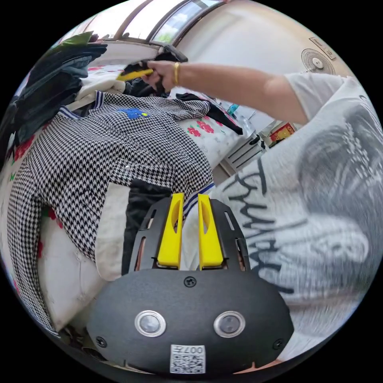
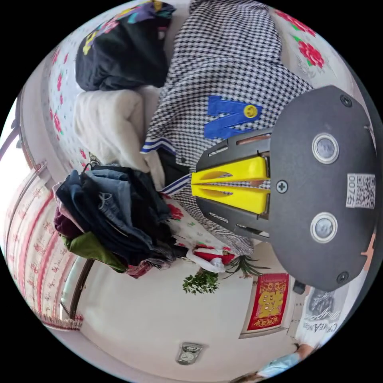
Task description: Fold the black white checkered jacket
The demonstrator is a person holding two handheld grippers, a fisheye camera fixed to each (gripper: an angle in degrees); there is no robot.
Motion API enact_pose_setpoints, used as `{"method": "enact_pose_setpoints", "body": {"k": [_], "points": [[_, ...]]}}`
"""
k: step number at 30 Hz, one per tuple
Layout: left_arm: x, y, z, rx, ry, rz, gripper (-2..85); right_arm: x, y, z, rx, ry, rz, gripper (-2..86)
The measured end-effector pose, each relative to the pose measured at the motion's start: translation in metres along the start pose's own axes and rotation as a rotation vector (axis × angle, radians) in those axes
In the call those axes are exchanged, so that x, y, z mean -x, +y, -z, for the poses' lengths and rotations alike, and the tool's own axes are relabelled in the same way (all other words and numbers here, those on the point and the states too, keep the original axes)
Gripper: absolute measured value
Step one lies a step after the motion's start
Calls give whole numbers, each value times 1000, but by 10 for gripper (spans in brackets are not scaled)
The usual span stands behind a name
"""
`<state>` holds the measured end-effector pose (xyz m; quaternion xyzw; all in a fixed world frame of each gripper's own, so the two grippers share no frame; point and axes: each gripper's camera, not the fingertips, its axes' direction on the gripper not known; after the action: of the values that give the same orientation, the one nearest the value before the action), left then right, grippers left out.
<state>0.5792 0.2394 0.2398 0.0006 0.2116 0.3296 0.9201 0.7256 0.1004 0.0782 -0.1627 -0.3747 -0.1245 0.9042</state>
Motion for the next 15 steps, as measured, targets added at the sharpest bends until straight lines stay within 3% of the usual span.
{"method": "enact_pose_setpoints", "body": {"k": [3, 6, 10, 15], "points": [[-9, 39, 13, -38, -86, 91, 62, -12, 93, -1, 66, -15, 40, 7], [-6, 86, 27, -58, -287, 242, 56, -8, 179, -2, 89, -69, 65, 25], [19, 125, 29, 1, -534, 448, 64, 29, 231, -18, 152, -124, 159, 47], [53, 114, 3, 59, -473, 377, 115, 104, 220, -79, 318, 47, 428, 75]]}}
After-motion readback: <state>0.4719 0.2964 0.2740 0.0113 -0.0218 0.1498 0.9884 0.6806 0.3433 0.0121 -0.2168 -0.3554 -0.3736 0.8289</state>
